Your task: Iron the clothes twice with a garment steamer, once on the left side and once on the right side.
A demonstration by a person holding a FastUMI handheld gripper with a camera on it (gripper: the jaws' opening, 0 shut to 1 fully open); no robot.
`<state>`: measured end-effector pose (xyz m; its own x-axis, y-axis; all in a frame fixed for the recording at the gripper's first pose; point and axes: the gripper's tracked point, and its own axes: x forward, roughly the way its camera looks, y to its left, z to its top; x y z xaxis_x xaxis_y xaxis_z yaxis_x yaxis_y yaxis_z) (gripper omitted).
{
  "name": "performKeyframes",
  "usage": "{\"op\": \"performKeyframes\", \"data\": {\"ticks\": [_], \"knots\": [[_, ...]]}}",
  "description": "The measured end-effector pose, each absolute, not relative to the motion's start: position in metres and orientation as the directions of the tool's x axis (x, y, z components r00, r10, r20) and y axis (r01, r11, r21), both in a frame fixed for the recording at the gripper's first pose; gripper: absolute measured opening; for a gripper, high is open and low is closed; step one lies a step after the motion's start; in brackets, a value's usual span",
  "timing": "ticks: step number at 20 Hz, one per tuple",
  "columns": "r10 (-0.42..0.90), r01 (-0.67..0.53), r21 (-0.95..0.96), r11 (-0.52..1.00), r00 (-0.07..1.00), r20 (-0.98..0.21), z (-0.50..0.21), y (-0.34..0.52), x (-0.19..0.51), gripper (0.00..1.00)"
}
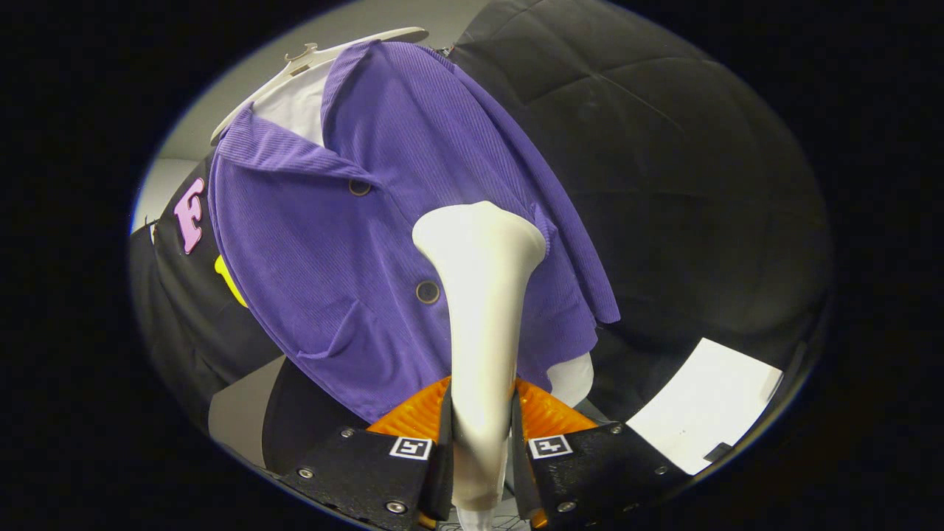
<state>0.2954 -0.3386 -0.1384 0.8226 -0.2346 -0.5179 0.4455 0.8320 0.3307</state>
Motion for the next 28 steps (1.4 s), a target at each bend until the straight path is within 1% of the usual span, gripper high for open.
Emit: {"op": "performKeyframes", "data": {"ticks": [3,11,14,17,21,26,28], "knots": [[-0.223,0.454,0.328,0.828,0.804,-0.551,-0.161,-0.336,0.284,0.33],[-0.186,0.486,0.313,0.816,0.733,-0.654,-0.222,-0.317,0.289,0.33],[-0.162,0.478,0.307,0.823,0.715,-0.681,-0.23,-0.306,0.282,0.33],[-0.139,0.441,0.322,0.838,0.742,-0.656,-0.23,-0.286,0.272,0.34],[-0.111,0.36,0.321,0.876,0.799,-0.591,-0.189,-0.248,0.228,0.33],[-0.053,0.26,0.31,0.914,0.837,-0.545,-0.147,-0.198,0.173,0.33],[-0.044,0.226,0.314,0.922,0.867,-0.496,-0.124,-0.182,0.152,0.33]]}}
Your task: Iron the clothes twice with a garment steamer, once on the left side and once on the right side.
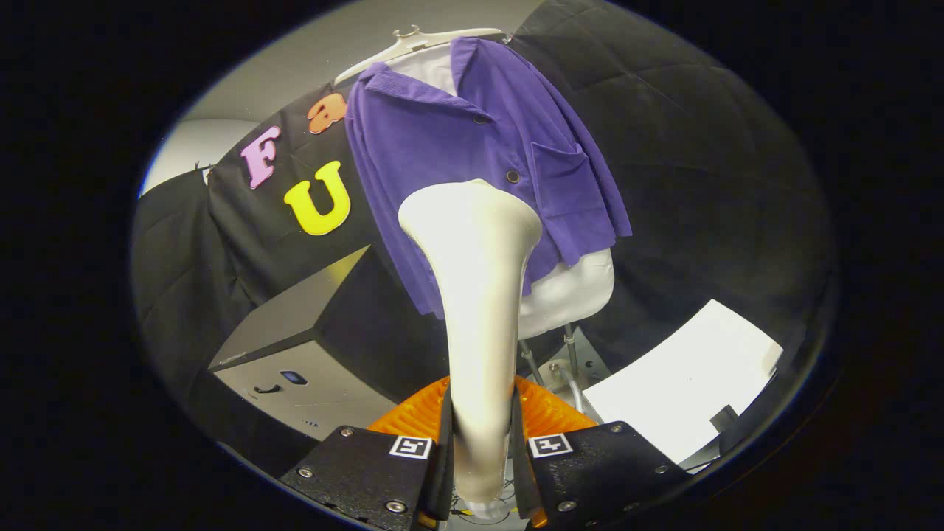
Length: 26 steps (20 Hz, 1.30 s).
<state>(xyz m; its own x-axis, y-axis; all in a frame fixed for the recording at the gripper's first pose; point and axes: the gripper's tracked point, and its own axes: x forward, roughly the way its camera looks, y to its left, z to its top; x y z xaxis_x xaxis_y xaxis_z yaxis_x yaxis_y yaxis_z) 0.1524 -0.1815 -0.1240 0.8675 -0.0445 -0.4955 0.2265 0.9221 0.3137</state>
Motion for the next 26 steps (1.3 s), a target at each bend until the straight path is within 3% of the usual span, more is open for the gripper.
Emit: {"op": "performKeyframes", "data": {"ticks": [9,14,26], "knots": [[0.03,0.037,0.217,0.975,0.954,-0.298,-0.045,-0.103,0.075,0.33],[0.048,-0.004,0.19,0.982,0.972,-0.229,-0.035,-0.069,0.051,0.34],[0.086,-0.033,0.195,0.98,0.959,-0.271,-0.052,-0.048,0.051,0.34]]}}
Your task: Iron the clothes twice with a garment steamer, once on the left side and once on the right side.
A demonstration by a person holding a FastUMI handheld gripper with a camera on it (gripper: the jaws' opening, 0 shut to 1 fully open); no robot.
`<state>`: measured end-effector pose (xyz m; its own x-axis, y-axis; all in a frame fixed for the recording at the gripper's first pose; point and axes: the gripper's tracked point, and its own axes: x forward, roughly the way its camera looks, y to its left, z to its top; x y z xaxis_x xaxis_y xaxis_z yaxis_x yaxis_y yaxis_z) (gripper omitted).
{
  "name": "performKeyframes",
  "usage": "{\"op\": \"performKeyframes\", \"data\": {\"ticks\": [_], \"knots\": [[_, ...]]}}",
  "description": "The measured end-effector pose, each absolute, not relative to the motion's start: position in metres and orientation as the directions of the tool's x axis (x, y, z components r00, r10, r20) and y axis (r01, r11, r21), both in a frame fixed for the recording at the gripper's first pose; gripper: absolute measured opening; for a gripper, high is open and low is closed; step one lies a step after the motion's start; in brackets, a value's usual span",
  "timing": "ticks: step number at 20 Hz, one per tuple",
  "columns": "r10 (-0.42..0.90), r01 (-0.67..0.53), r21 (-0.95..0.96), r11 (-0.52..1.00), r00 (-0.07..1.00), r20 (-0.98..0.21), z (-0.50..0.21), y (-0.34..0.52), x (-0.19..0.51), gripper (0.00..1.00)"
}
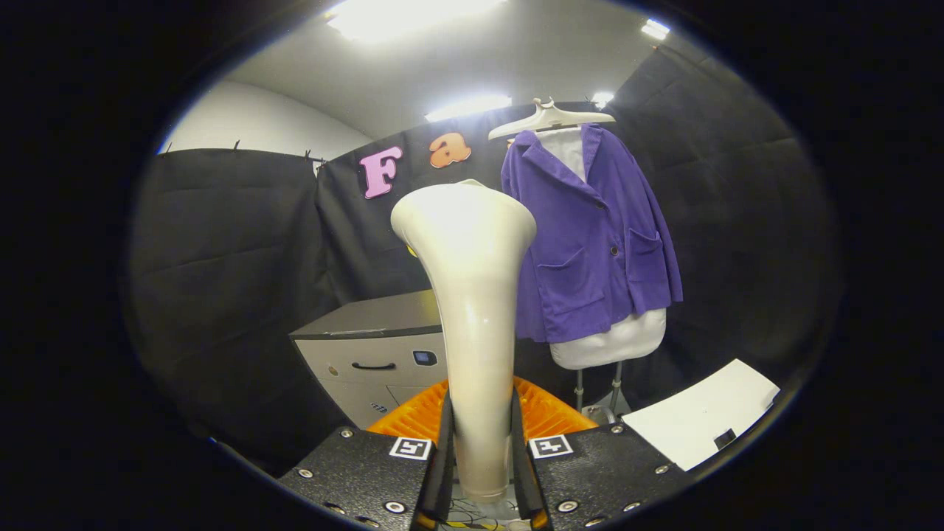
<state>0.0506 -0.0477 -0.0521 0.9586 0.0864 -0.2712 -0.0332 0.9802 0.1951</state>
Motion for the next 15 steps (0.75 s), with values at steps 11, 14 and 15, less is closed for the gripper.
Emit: {"op": "performKeyframes", "data": {"ticks": [11,14,15], "knots": [[0.081,-0.026,0.198,0.98,0.958,-0.276,-0.0534,-0.053,0.0489,0.34],[0.082,-0.026,0.199,0.98,0.958,-0.276,-0.0536,-0.0543,0.0465,0.34],[0.084,-0.028,0.2,0.979,0.957,-0.277,-0.054,-0.0545,0.0468,0.34]]}}
